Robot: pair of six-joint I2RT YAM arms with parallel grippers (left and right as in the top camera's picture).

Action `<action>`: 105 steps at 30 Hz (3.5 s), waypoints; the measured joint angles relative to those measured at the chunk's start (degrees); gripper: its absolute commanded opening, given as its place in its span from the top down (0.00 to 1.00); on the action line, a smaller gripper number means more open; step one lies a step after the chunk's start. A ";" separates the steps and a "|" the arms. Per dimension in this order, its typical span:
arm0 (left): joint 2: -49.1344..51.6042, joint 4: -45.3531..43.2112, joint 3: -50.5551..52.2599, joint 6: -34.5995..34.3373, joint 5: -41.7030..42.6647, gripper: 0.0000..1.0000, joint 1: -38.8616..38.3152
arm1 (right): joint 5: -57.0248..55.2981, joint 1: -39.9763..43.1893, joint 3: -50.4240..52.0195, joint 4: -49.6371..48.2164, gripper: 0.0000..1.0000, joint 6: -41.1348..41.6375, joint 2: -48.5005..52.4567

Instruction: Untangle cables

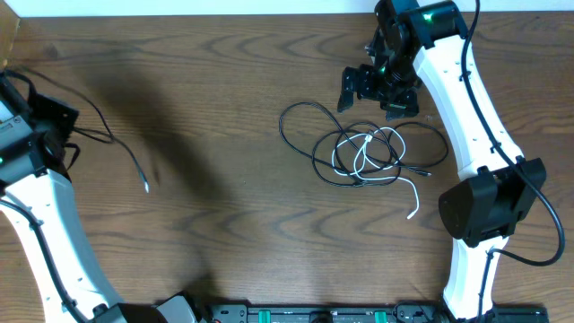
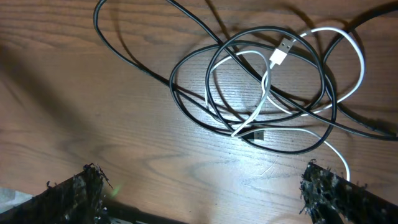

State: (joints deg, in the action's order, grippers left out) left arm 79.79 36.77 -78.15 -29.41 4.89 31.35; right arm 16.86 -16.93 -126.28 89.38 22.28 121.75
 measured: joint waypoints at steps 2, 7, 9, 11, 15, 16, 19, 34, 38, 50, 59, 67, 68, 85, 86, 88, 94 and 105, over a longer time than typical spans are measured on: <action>0.13 1.31 0.00 -0.44 5.29 0.93 0.00 | 0.00 0.00 0.00 0.00 0.01 0.00 0.00; 0.13 6.19 0.00 -0.61 19.54 0.93 -0.09 | -0.02 -0.02 0.00 -0.02 0.01 0.00 0.00; 0.13 7.34 0.00 -0.39 25.16 0.93 -0.48 | -0.02 -0.02 0.00 0.00 0.01 0.00 0.00; 0.13 7.82 0.00 0.79 30.82 0.93 -1.33 | -0.02 -0.02 0.00 0.00 0.01 0.00 0.00; 0.13 7.82 0.00 3.37 40.19 0.92 -5.11 | 0.00 -0.02 0.00 -0.02 0.01 0.00 0.00; 0.13 7.63 0.00 3.78 41.51 0.93 -6.10 | 0.00 0.00 0.00 0.00 0.01 0.00 0.00; 0.13 5.73 0.00 4.42 44.13 0.92 -8.92 | -0.02 -0.02 0.00 -0.02 0.01 0.00 0.00; 3.37 19.93 0.02 -3.56 9.77 0.92 -10.36 | -0.07 0.00 0.00 0.00 0.01 0.00 0.00; 7.32 24.59 0.87 -5.33 1.36 0.93 -10.36 | -0.11 0.00 0.00 0.00 0.01 0.00 0.00; 23.78 25.77 3.82 -5.27 -10.67 0.87 -10.34 | -0.15 -0.02 0.00 0.00 0.01 0.00 0.00; 29.09 22.62 3.87 -5.07 -13.25 0.59 -6.58 | -0.15 0.00 0.00 0.00 0.01 0.00 0.00; 29.09 21.07 3.87 -4.72 -13.11 0.50 -2.82 | -0.17 -0.02 0.00 0.00 0.01 0.00 0.00; 29.09 20.76 3.87 -4.04 -12.20 0.50 -2.73 | -0.15 0.00 0.00 0.00 0.01 0.00 0.00; 29.11 16.55 11.02 2.91 -1.84 0.32 -3.82 | -0.17 0.00 0.00 0.00 0.01 0.00 0.00; 29.11 16.31 11.17 2.91 -1.99 0.32 -3.82 | -0.15 -0.02 0.00 0.00 0.01 0.00 0.00; 29.11 15.61 11.26 2.91 -2.29 0.32 -3.82 | -0.17 0.00 0.00 0.00 0.01 0.00 0.00; 29.11 14.21 11.28 2.67 -4.72 0.33 -3.82 | -0.17 0.00 0.00 0.00 0.01 0.00 0.00; 28.65 19.50 5.70 2.62 -7.19 0.32 -3.80 | -0.17 -0.02 0.00 0.00 0.01 0.00 0.00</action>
State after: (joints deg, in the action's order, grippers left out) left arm 108.44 56.27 -72.44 -26.79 -2.31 27.55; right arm 16.69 -16.95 -126.28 89.38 22.28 121.75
